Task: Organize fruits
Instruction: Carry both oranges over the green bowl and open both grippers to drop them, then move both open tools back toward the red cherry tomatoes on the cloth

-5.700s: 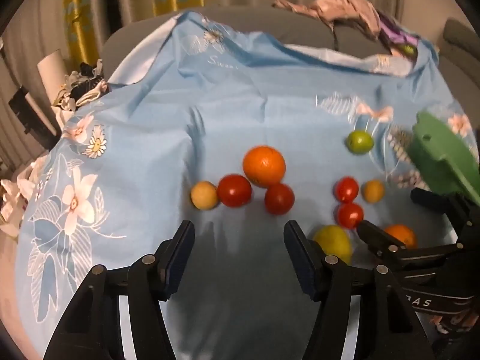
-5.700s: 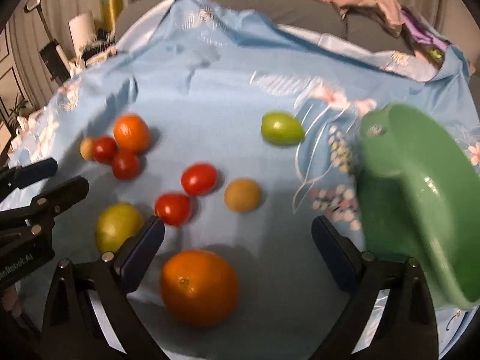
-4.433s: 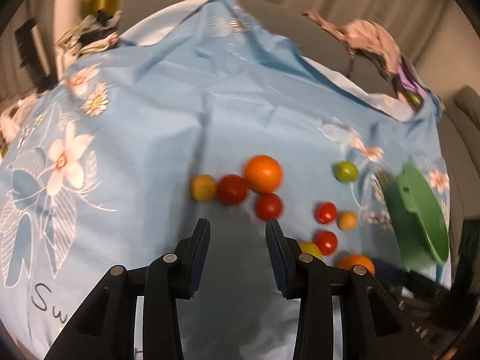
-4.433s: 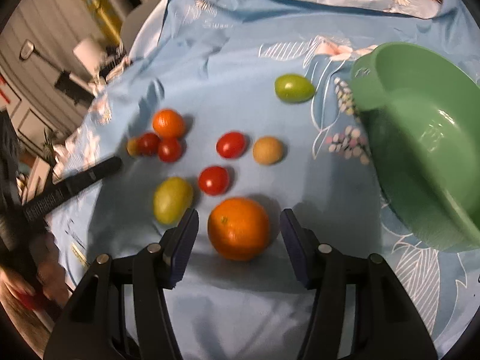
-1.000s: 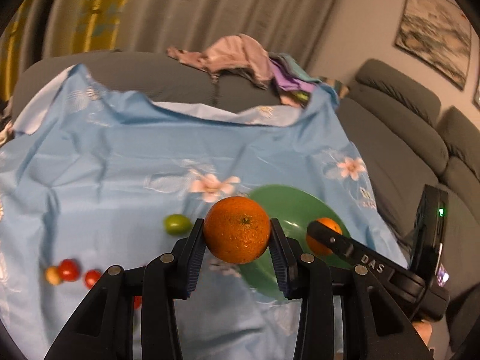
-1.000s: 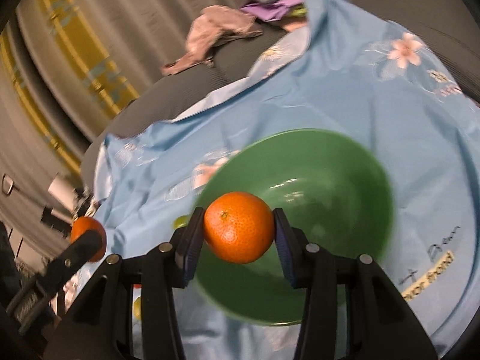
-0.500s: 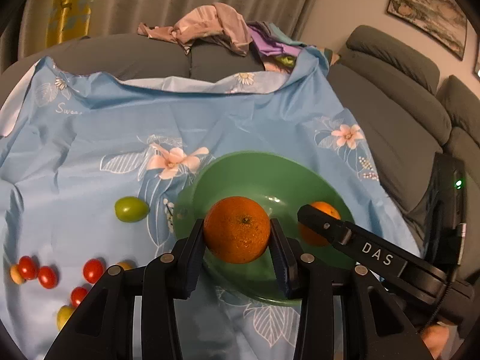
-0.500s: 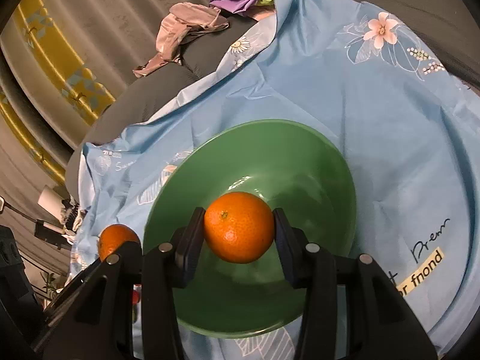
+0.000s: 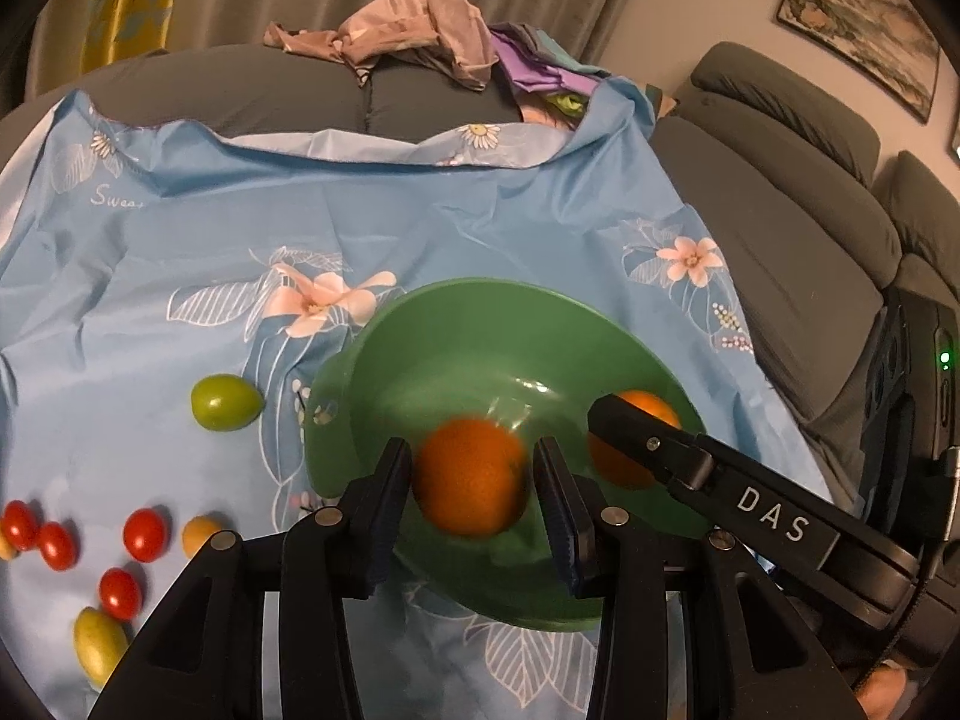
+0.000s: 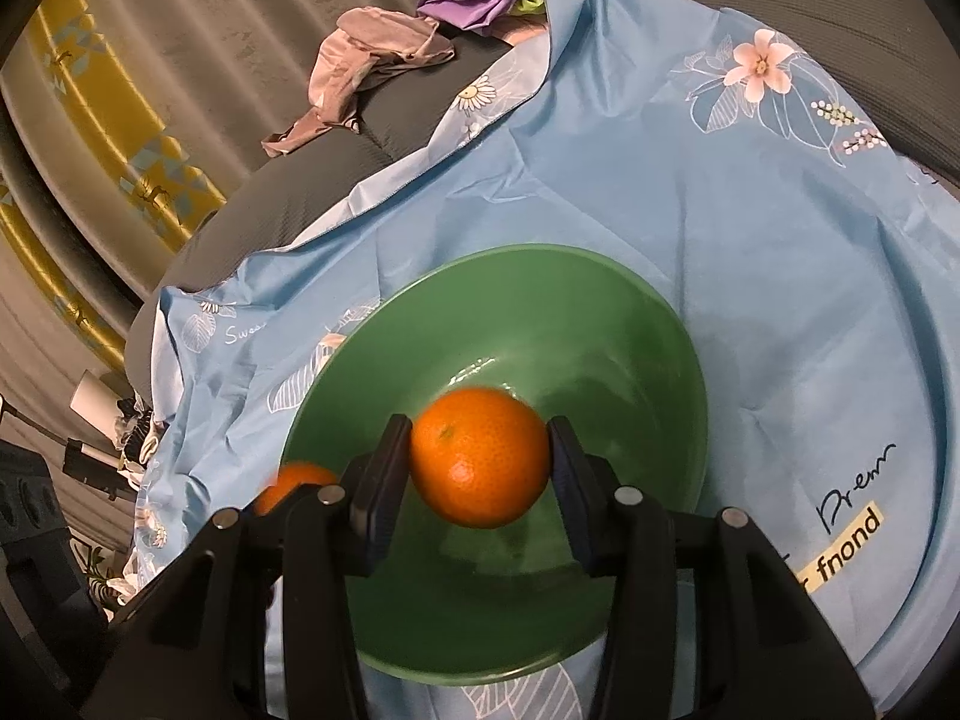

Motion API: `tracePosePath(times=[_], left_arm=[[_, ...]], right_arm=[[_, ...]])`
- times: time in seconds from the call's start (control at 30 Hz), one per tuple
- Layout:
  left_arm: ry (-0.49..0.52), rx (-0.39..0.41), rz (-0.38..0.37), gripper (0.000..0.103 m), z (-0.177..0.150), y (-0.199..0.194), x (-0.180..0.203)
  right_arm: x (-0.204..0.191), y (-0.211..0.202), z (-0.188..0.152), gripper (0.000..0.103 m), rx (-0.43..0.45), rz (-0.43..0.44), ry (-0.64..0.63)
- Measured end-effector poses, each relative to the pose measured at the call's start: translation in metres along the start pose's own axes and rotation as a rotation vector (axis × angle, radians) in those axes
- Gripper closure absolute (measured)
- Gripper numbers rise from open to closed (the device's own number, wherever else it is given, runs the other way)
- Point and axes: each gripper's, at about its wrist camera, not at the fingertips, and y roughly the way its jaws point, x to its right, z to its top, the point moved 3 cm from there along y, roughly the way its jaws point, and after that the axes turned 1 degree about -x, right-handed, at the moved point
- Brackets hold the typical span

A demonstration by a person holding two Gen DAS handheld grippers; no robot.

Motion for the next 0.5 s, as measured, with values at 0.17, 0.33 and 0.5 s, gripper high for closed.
tracePosePath(times=[0.17, 0.33, 0.5], left_arm=[[-0.008, 0.029, -0.006, 0.061, 0.005, -0.02, -0.004], [-0.044, 0.063, 0.073, 0.061, 0.007, -0.054, -0.03], [-0.089, 0.11, 0.223, 0.061, 0.003, -0.093, -0.072]], right_arm=[[-0.007, -0.006, 0.002, 0.038, 0.028, 0.051, -0.004], [-0.02, -0.008, 0.0, 0.038, 0.04, 0.044, -0.041], [-0.046, -0.009, -0.006, 0.038, 0.053, 0.047, -0.115]])
